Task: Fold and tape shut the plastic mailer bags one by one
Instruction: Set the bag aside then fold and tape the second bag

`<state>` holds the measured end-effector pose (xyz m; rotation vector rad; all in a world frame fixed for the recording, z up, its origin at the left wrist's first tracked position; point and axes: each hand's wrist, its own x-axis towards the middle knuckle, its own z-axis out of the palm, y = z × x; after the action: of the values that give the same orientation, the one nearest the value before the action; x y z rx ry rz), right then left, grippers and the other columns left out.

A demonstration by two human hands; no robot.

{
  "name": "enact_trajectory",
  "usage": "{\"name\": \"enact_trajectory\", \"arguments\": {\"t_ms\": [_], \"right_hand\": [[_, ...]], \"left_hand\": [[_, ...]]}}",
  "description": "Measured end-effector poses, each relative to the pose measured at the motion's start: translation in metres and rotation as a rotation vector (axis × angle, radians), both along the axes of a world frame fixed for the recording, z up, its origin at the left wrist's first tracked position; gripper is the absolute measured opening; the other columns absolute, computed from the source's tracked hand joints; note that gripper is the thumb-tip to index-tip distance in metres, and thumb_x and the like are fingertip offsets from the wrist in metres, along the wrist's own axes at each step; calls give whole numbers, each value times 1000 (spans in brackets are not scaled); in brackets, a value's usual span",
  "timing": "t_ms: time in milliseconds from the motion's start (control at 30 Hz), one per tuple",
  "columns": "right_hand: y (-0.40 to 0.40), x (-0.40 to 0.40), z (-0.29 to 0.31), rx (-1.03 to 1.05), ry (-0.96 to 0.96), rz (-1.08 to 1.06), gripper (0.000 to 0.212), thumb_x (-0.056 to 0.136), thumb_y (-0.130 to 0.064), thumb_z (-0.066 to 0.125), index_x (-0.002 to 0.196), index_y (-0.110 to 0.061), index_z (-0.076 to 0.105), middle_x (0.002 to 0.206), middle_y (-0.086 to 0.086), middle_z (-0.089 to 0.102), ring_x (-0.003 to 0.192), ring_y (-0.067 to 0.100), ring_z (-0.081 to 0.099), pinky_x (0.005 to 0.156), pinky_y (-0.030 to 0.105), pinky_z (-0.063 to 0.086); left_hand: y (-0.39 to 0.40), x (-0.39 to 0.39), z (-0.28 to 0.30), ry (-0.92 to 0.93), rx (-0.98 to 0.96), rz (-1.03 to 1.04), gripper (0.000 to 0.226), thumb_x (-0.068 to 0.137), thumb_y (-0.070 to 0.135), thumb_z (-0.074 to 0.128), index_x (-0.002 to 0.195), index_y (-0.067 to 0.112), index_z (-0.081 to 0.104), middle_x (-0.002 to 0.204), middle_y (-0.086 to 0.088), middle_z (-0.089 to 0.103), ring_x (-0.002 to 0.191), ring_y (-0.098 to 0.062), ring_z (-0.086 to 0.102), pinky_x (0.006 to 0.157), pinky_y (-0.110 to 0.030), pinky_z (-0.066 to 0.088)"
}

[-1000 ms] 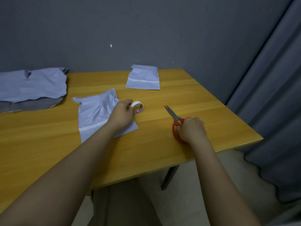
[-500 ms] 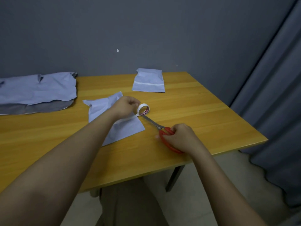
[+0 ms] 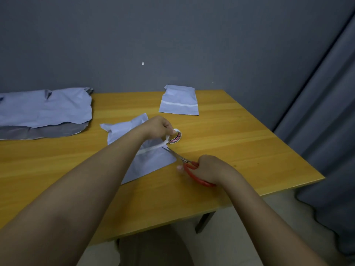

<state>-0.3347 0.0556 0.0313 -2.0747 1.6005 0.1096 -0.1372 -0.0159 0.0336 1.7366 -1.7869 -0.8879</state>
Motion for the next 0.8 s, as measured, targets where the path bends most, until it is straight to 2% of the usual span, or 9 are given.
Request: {"name": "enact_trajectory", "arguments": {"t_ms": [133,233,300,500,633,800], "right_hand": [[-5,8,4,-15,23,2,67,83,-74,43,55,-13,40,58,2,44,58,17,46,52,28,34],[-11,15,4,-2,16,9,67,83,-74,42,56,-13,44,60,3,47,61,19,49,58,29,38],[-15,20,3,1,-9,5,68,82,-75,43,55,-12,44,57,3,48,60,19,50,60,29,40],[-18,26,-2,-31,-53,-30,66,81,-74,44,58,-13,41,58,2,44,57,17,46,54,29,35],[-20,30,-4,-37,-56,-39,67,81,-76,43,58,-13,40,60,2,45,58,18,47,57,29,37],[-19,33,-3,-44,-83,-54,64,82,-74,45,60,-14,39,61,1,42,57,15,43,51,29,32]], "left_hand": [[-2,5,1,18,-27,-2,22,89,22,65,93,2,70,96,-11,69,86,-16,59,75,-24,47],[-4,9,0,2,-45,-1,21,89,24,65,92,4,71,97,-11,70,92,-20,61,84,-33,49],[-4,11,1,5,-67,1,20,88,24,66,91,5,72,95,-9,70,91,-18,61,84,-33,49],[-4,11,4,3,-94,2,16,87,25,67,79,12,71,84,-3,69,83,-13,60,79,-29,48],[-3,10,7,2,-105,-1,16,87,25,68,77,14,71,85,-4,70,84,-13,61,79,-29,47],[-1,10,7,9,-94,-7,18,88,24,67,78,9,71,87,-7,71,87,-18,63,79,-30,49]]}}
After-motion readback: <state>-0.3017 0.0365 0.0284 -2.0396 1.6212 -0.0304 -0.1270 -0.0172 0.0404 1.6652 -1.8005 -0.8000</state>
